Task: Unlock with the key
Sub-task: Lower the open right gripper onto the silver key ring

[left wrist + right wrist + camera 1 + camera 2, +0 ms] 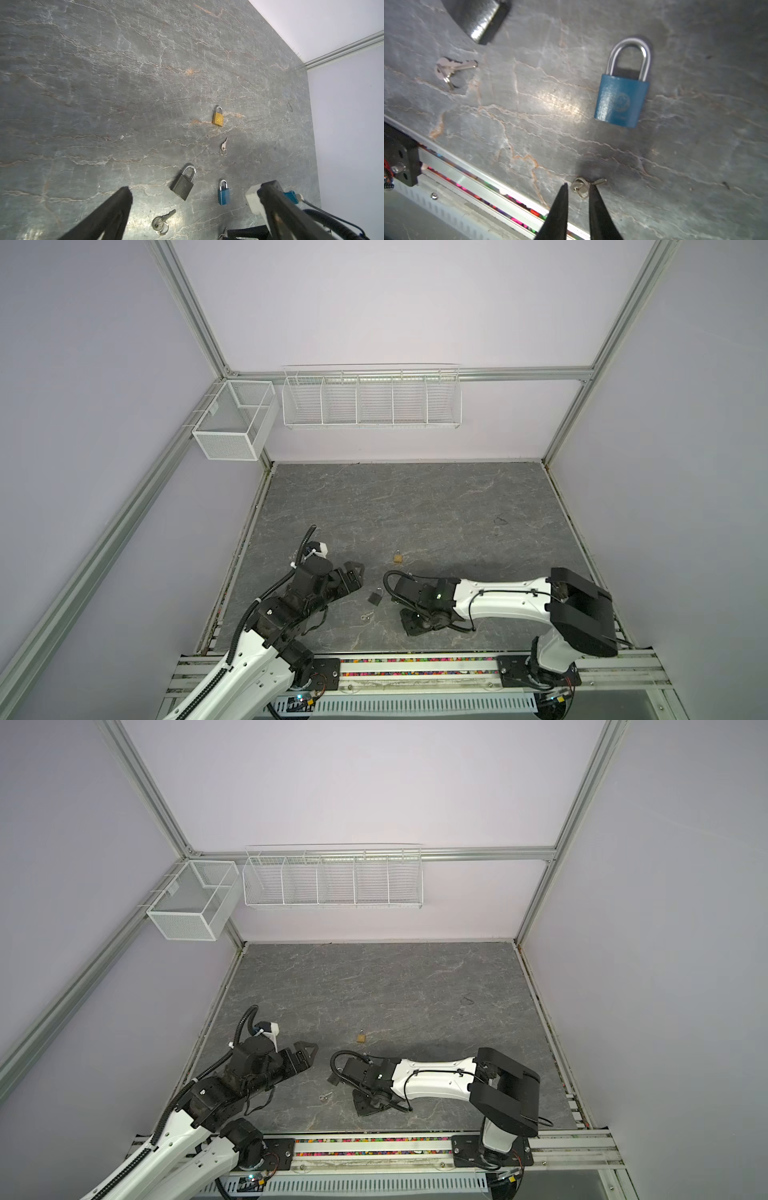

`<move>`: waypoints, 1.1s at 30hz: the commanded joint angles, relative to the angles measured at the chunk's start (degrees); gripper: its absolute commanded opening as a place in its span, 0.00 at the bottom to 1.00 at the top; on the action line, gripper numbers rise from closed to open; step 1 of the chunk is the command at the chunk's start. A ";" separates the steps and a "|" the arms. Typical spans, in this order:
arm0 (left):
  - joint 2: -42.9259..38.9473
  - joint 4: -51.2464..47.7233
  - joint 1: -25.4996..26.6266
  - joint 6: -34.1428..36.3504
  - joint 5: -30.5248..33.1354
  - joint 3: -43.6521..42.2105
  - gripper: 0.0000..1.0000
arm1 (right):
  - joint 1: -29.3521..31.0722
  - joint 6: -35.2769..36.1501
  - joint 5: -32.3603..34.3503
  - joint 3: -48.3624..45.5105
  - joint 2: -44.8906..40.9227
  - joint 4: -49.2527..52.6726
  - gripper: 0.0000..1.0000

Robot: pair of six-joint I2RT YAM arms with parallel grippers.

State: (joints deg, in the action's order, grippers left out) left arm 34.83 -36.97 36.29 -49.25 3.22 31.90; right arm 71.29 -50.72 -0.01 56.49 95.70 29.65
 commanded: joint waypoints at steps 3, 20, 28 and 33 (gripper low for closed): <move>-0.20 -1.65 0.19 -0.63 1.42 -0.61 0.98 | 0.03 0.01 0.87 1.17 1.25 3.22 0.22; -0.71 -2.58 0.18 -0.51 1.57 -0.52 0.98 | 0.08 -1.47 -0.66 0.77 3.44 1.70 0.21; -0.97 -2.84 0.18 -0.81 1.76 -0.45 0.98 | 0.23 -0.87 -0.51 1.82 4.49 2.72 0.18; -0.97 -2.84 0.21 -0.81 1.68 -0.35 0.98 | 0.21 -0.17 -0.16 3.20 4.77 4.13 0.16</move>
State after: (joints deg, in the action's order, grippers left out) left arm 34.39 -38.33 36.29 -49.28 3.86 31.86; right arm 71.35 -50.87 -0.08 58.74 99.57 31.77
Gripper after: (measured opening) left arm 0.985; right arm 0.169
